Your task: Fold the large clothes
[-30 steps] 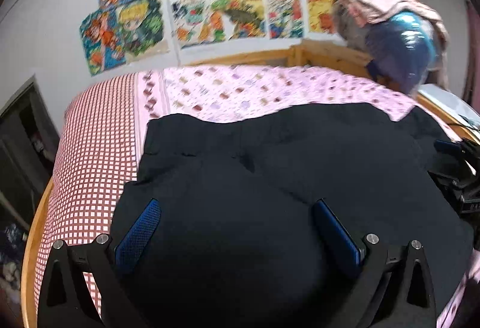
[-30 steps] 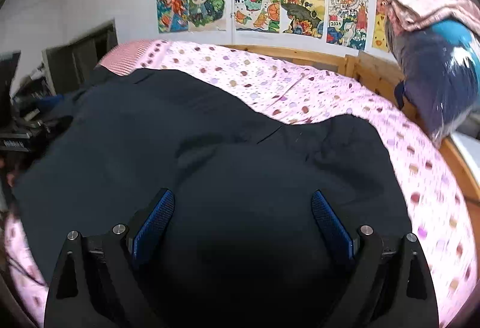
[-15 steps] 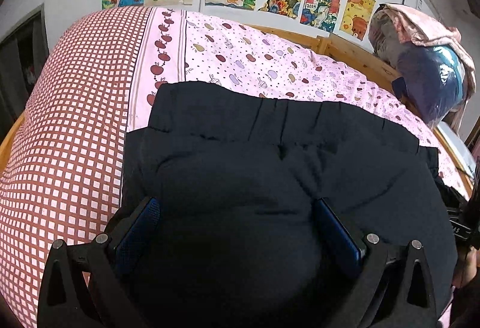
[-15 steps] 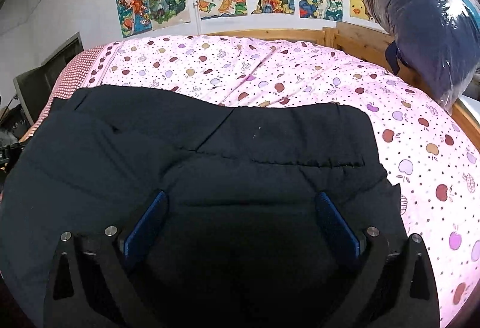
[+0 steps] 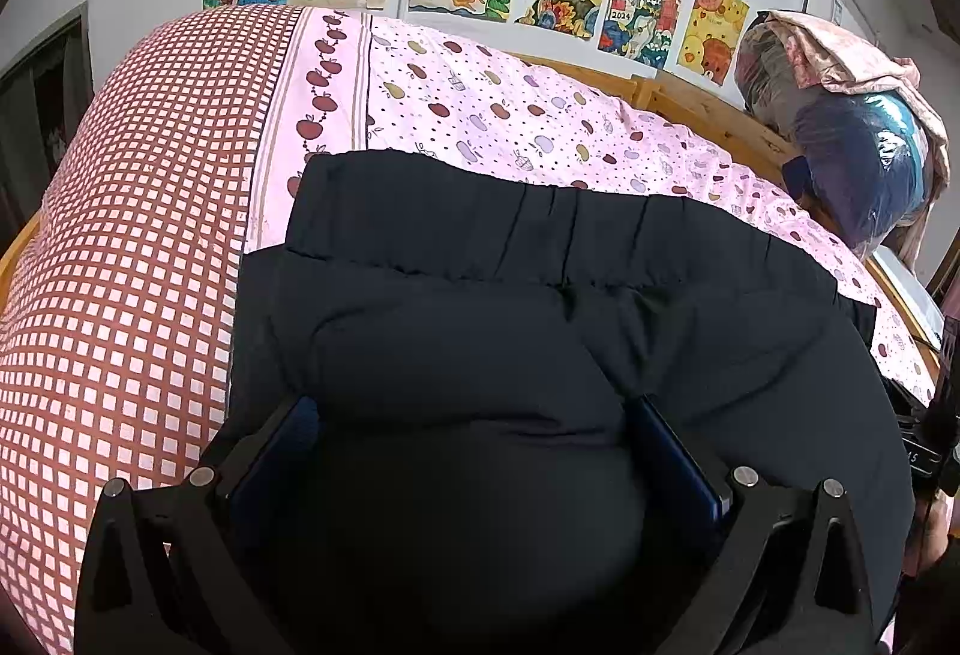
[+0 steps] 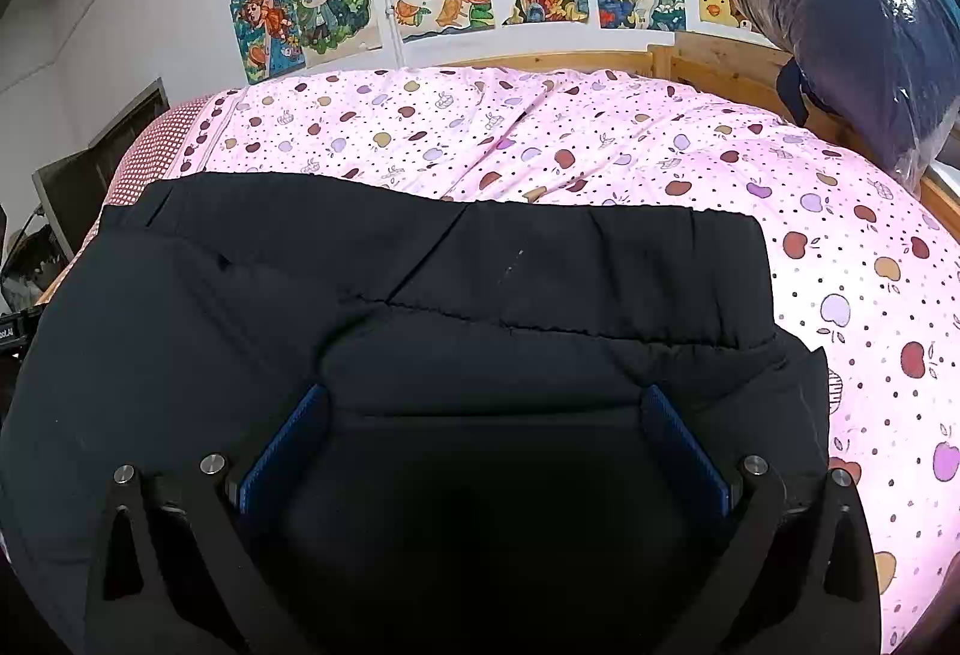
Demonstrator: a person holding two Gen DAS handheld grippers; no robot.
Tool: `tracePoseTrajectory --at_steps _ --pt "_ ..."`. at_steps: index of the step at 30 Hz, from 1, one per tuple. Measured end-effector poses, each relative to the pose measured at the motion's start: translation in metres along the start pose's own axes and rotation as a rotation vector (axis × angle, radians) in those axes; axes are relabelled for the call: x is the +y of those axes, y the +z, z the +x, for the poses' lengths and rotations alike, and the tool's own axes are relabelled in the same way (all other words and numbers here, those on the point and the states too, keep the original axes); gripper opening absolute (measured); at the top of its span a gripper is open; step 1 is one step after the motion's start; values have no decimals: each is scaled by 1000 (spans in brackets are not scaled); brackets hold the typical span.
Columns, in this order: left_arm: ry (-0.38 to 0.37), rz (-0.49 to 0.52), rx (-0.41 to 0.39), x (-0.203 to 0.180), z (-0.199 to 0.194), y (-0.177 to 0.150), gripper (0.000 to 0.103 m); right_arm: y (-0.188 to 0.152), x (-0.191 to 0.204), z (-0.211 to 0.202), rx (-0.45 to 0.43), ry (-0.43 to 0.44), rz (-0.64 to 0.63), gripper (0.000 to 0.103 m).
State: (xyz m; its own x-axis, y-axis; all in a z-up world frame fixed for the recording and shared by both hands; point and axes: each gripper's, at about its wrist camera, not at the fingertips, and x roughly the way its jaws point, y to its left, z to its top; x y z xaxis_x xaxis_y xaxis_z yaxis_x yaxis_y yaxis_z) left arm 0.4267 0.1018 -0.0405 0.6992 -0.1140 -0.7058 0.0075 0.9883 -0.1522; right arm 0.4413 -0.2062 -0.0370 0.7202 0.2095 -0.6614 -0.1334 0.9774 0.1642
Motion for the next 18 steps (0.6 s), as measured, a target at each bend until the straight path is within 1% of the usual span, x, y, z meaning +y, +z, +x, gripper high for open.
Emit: tracePoseTrajectory --at_steps 18 --pt "-11 -8 -37 0 -6 -9 103 -3 0 0 -8 -13 -5 102"
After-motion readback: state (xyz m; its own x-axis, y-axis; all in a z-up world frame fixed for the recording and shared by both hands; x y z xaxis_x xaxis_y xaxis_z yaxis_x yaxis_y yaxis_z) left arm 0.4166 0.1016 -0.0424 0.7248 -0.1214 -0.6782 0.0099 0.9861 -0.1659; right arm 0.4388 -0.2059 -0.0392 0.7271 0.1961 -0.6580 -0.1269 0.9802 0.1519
